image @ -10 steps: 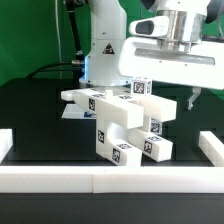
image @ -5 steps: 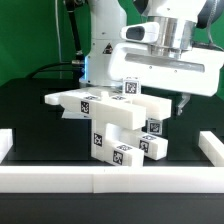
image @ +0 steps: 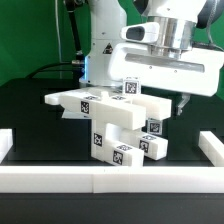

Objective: Assemble chair

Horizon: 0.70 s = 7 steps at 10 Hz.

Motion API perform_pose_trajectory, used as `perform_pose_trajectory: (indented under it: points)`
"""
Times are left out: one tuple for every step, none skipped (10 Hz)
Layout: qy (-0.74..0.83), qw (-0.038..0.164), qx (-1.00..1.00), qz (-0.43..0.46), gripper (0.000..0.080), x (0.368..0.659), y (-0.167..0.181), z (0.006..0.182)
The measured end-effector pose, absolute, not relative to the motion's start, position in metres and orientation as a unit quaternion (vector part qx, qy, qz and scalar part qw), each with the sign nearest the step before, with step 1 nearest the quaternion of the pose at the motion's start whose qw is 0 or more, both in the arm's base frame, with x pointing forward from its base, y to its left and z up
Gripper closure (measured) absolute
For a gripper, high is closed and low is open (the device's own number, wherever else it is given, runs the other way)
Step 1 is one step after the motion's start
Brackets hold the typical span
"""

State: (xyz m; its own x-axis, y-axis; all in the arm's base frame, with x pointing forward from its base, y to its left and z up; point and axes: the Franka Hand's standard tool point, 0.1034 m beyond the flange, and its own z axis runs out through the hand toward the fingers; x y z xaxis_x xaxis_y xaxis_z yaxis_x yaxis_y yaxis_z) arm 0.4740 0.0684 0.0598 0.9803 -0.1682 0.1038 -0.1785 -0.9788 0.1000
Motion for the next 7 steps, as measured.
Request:
perform_pose_trajectory:
  points:
    - [-0.088,0.051,0.994,0.044,0.0151,0.466,0.070,0.062]
    - [-0.089,0.046,0.994,0.040,0.0151,0.458,0.071,0.063]
    - [-0.096,0.040,0.994,0.039,0.0151,0.452,0.075,0.066]
    - [-0.097,0.034,0.994,0.037,0.0151,0.447,0.081,0.068]
    - [-0.104,0.029,0.993,0.038,0.0151,0.446,0.083,0.070]
    - [-0.111,0.028,0.993,0.039,0.0151,0.446,0.086,0.070]
    - [-0.107,0.029,0.993,0.038,0.0151,0.445,0.086,0.070]
